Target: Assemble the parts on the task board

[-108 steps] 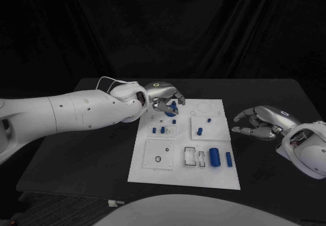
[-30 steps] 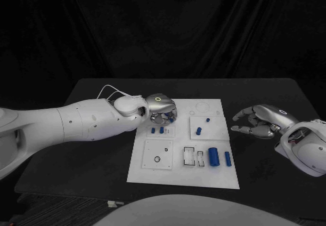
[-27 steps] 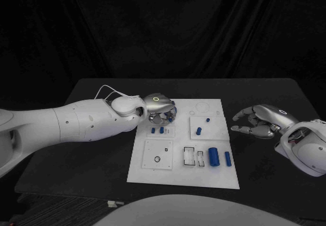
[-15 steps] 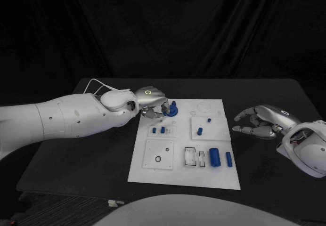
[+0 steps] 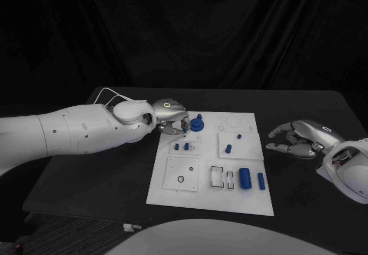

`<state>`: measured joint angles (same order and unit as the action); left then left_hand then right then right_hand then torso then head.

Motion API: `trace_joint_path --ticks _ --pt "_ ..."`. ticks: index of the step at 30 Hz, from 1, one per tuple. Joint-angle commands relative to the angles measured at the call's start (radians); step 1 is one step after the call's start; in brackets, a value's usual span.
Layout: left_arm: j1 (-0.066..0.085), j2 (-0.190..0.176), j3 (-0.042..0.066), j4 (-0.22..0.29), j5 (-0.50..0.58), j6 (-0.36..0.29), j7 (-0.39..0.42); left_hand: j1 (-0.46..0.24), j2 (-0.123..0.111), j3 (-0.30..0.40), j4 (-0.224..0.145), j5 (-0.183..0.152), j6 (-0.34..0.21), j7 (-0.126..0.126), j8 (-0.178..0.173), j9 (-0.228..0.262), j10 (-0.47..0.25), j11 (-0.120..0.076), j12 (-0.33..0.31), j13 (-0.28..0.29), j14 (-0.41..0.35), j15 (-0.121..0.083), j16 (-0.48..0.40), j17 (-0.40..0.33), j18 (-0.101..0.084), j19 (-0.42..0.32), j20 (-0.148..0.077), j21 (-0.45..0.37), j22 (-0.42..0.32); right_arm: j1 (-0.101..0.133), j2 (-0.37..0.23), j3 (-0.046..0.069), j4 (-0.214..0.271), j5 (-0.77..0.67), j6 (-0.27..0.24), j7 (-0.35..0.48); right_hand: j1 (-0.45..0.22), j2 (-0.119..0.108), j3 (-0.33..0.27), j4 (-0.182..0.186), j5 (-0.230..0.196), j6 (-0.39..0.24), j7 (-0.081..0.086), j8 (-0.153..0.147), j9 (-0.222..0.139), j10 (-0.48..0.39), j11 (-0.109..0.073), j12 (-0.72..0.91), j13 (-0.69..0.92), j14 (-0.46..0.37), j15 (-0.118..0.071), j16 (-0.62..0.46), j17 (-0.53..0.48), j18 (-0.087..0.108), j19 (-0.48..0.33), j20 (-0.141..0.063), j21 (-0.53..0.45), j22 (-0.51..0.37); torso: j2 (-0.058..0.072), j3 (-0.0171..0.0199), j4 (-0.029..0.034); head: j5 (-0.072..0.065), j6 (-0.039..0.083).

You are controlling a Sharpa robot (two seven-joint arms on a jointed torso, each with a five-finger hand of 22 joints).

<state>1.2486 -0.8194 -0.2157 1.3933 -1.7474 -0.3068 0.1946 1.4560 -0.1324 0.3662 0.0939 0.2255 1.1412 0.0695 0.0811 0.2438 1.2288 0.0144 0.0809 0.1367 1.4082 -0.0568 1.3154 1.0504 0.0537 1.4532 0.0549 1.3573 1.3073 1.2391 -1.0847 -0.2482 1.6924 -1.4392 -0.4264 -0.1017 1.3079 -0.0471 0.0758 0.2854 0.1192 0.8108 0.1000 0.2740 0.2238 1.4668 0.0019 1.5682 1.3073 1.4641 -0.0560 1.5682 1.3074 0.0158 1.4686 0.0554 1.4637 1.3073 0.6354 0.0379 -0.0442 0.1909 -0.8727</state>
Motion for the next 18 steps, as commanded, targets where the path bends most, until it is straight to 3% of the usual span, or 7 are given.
trace_joint_path --ticks 1,18 --pt "-0.001 0.002 0.001 0.002 -0.002 0.034 0.000 -0.010 0.001 0.006 0.001 -0.007 -0.007 -0.003 -0.006 -0.001 -0.009 -0.001 -0.003 -0.001 -0.006 0.000 -0.004 -0.001 -0.001 -0.007 0.003 -0.003 0.193 -0.002 0.000 0.001 0.000 0.000 0.003 -0.008 0.005 0.008 -0.005 -0.002 0.003 0.007 0.003 0.002 -0.001 0.104 0.007 0.003 0.264 0.107 0.005 0.003 0.263 0.013 0.043 0.004 -0.005 0.225 0.000 -0.0004 -0.0009 0.002 0.000" --pt "-0.014 0.025 0.000 -0.014 -0.002 0.050 -0.010 -0.009 -0.001 0.009 0.000 -0.008 -0.007 -0.002 -0.008 -0.002 -0.006 -0.001 -0.005 -0.003 -0.002 0.000 0.001 0.011 -0.003 -0.003 0.003 0.003 0.195 -0.002 -0.001 0.001 0.005 0.000 0.003 -0.004 0.006 0.009 -0.005 -0.002 0.003 0.007 0.003 0.002 -0.002 0.104 0.007 0.003 0.264 0.107 0.005 0.003 0.263 0.013 0.042 0.004 -0.005 0.225 0.000 -0.0001 -0.0013 -0.001 0.000"
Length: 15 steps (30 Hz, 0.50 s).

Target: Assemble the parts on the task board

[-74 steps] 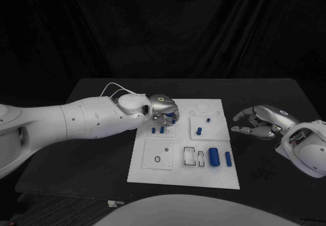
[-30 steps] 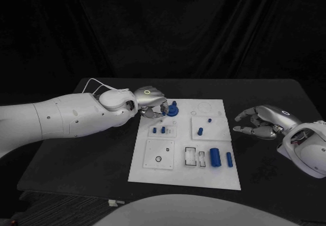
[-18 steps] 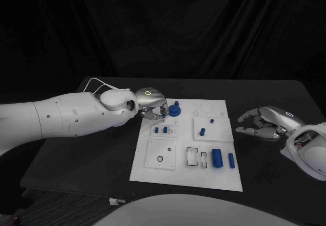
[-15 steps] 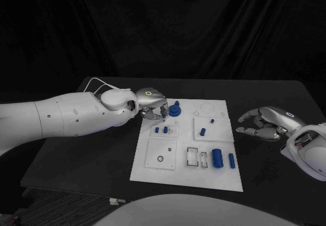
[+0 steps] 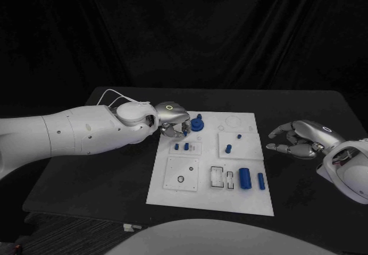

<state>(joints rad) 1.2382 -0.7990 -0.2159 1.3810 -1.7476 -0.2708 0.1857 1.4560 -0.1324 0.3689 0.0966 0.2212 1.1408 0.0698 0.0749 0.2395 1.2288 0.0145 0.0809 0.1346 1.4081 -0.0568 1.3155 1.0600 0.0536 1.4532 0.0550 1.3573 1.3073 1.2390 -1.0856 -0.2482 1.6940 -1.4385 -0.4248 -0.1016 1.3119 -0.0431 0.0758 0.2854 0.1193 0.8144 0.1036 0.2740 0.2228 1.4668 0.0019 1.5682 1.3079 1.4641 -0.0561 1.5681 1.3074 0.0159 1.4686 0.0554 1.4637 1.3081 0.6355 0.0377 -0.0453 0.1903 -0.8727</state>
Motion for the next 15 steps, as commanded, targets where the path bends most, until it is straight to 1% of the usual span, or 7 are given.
trace_joint_path --ticks 1,6,15 --pt "-0.005 0.006 0.001 -0.003 -0.002 0.014 -0.002 -0.009 -0.001 0.006 -0.003 -0.003 -0.007 -0.002 -0.002 0.002 -0.005 0.000 -0.005 -0.001 -0.003 0.000 0.001 0.000 -0.002 -0.004 0.003 0.001 0.195 -0.002 0.000 0.001 0.004 -0.001 0.002 -0.004 0.002 0.005 -0.005 -0.002 0.003 0.004 0.000 0.002 -0.001 0.104 0.007 0.003 0.263 0.107 0.005 0.003 0.263 0.013 0.042 0.004 -0.005 0.224 0.000 -0.0002 -0.0004 0.000 0.000" --pt "-0.010 0.012 0.001 -0.009 -0.002 0.016 -0.003 -0.007 -0.002 0.008 -0.005 -0.002 -0.007 -0.001 -0.003 0.001 -0.004 0.000 -0.005 -0.002 -0.003 0.000 0.001 -0.001 -0.002 -0.004 0.003 0.001 0.195 -0.002 0.000 0.001 0.003 -0.001 0.003 -0.004 0.002 0.005 -0.005 -0.002 0.003 0.004 0.000 0.002 -0.001 0.104 0.007 0.003 0.263 0.107 0.005 0.003 0.263 0.013 0.042 0.004 -0.005 0.224 -0.001 0.0002 -0.0002 0.000 0.000" --pt "-0.016 0.007 0.001 -0.011 -0.002 0.014 -0.025 -0.003 -0.004 0.011 -0.009 0.003 -0.006 0.001 -0.003 0.000 0.001 0.002 -0.006 -0.003 -0.004 0.000 0.000 -0.002 -0.002 -0.004 0.003 0.000 0.195 -0.003 -0.003 0.001 0.002 -0.001 0.010 -0.007 0.002 0.005 -0.005 -0.002 0.003 0.004 0.000 0.002 -0.001 0.104 0.007 0.003 0.263 0.107 0.005 0.003 0.263 0.013 0.042 0.004 -0.005 0.224 0.000 0.0003 0.0002 -0.003 0.000"
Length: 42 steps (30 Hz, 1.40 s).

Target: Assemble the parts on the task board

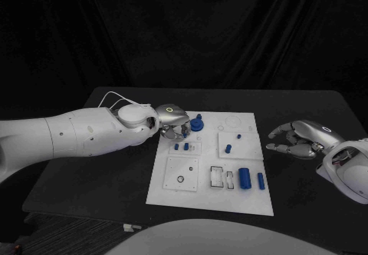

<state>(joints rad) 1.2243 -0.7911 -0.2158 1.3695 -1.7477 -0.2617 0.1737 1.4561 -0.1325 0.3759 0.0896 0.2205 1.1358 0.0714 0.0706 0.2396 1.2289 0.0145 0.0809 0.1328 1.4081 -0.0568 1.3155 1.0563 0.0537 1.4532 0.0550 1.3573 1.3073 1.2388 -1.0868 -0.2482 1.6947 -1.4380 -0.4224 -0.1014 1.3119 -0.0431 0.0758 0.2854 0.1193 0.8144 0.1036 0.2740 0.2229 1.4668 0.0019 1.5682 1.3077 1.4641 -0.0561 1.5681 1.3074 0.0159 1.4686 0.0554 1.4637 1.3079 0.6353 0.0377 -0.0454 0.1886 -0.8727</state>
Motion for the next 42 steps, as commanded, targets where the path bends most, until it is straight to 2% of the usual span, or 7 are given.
trace_joint_path --ticks 1,11,23,42 --pt "-0.002 -0.001 0.001 0.000 -0.002 0.004 -0.016 -0.003 -0.004 0.004 -0.002 0.003 -0.001 -0.001 0.001 0.000 0.001 0.002 -0.006 -0.001 -0.004 0.000 0.000 0.002 -0.002 -0.004 0.003 0.000 0.195 -0.003 -0.001 0.001 0.001 -0.001 0.008 -0.007 0.002 0.005 -0.005 -0.002 0.003 0.004 0.000 0.002 -0.001 0.104 0.007 0.003 0.263 0.107 0.005 0.003 0.263 0.013 0.042 0.004 -0.005 0.225 0.000 0.0000 0.0001 -0.001 0.000" --pt "-0.004 -0.004 0.001 -0.001 -0.002 -0.010 -0.038 0.001 -0.007 0.007 -0.008 0.009 0.003 0.001 0.002 0.000 0.007 0.002 -0.006 -0.002 -0.004 0.001 0.000 0.001 -0.002 -0.004 0.003 0.001 0.195 -0.004 -0.002 0.001 0.001 -0.001 0.010 -0.008 0.002 0.005 -0.005 -0.002 0.003 0.004 0.000 0.002 -0.001 0.104 0.007 0.003 0.263 0.107 0.005 0.003 0.263 0.013 0.042 0.004 -0.005 0.225 0.000 -0.0003 0.0002 -0.003 0.000" --pt "-0.004 -0.002 0.001 -0.003 -0.002 0.007 -0.044 0.001 -0.011 0.009 -0.011 0.009 0.001 0.002 0.000 -0.001 0.007 0.004 -0.009 -0.003 -0.006 0.001 -0.002 -0.004 -0.002 -0.006 0.003 -0.003 0.194 -0.005 -0.002 0.001 0.000 -0.001 0.013 -0.011 0.002 0.005 -0.005 -0.002 0.003 0.004 0.000 0.002 -0.001 0.104 0.007 0.003 0.263 0.107 0.005 0.003 0.263 0.013 0.042 0.004 -0.005 0.225 -0.001 0.0003 0.0000 0.002 0.000" --pt "-0.015 0.007 0.001 -0.004 -0.002 0.009 -0.036 -0.003 -0.012 0.011 -0.010 -0.001 -0.002 0.003 -0.002 -0.003 0.009 0.005 -0.011 -0.004 -0.007 0.002 -0.004 -0.006 -0.001 -0.007 0.003 -0.005 0.194 -0.008 -0.004 0.001 0.000 -0.001 0.013 -0.013 0.004 0.007 -0.006 -0.002 0.003 0.005 0.000 0.001 -0.003 0.104 0.007 0.003 0.263 0.107 0.005 0.003 0.263 0.013 0.042 0.004 -0.006 0.224 0.000 0.0003 0.0001 -0.002 0.000"
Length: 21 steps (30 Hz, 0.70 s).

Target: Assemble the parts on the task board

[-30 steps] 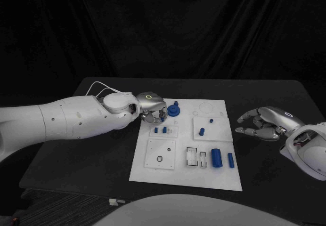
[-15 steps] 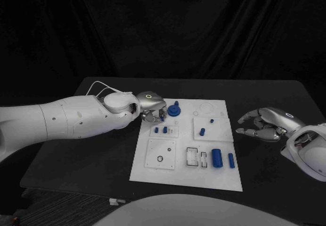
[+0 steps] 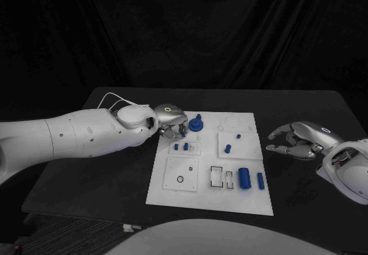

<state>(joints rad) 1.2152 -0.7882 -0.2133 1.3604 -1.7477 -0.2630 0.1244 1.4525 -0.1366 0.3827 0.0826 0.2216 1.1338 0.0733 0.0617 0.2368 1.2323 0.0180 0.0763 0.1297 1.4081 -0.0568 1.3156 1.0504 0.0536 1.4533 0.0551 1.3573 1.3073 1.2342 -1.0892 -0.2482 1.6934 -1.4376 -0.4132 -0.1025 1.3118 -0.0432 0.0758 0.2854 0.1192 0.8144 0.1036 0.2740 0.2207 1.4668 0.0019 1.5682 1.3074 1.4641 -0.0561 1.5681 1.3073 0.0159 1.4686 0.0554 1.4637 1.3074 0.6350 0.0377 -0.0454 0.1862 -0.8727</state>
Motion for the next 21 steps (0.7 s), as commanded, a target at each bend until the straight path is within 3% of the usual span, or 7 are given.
trace_joint_path --ticks 1,21 --pt "-0.006 0.003 -0.002 0.006 -0.002 0.011 0.013 -0.001 -0.009 0.004 -0.003 -0.004 0.000 0.001 0.007 -0.001 0.006 0.001 -0.006 -0.001 -0.007 0.002 -0.003 0.002 0.000 -0.008 0.003 -0.008 0.193 -0.003 -0.001 0.001 0.001 -0.002 0.004 -0.012 0.004 0.007 -0.006 -0.002 0.003 0.005 0.000 0.001 -0.001 0.104 0.007 0.003 0.263 0.107 0.005 0.003 0.263 0.013 0.042 0.004 -0.006 0.225 0.000 0.0004 0.0003 0.000 0.000" --pt "-0.007 0.002 -0.002 0.014 -0.002 -0.009 0.020 -0.006 -0.009 0.005 -0.001 -0.011 -0.002 0.001 0.005 -0.002 0.009 0.001 -0.006 -0.001 -0.007 0.002 -0.003 0.002 -0.001 -0.008 0.004 -0.008 0.193 -0.006 0.000 0.001 0.000 -0.002 0.005 -0.013 0.004 0.007 -0.006 -0.002 0.003 0.005 0.000 0.001 -0.001 0.104 0.007 0.003 0.263 0.107 0.005 0.003 0.263 0.013 0.042 0.004 -0.006 0.225 0.000 0.0003 0.0007 0.000 0.000"
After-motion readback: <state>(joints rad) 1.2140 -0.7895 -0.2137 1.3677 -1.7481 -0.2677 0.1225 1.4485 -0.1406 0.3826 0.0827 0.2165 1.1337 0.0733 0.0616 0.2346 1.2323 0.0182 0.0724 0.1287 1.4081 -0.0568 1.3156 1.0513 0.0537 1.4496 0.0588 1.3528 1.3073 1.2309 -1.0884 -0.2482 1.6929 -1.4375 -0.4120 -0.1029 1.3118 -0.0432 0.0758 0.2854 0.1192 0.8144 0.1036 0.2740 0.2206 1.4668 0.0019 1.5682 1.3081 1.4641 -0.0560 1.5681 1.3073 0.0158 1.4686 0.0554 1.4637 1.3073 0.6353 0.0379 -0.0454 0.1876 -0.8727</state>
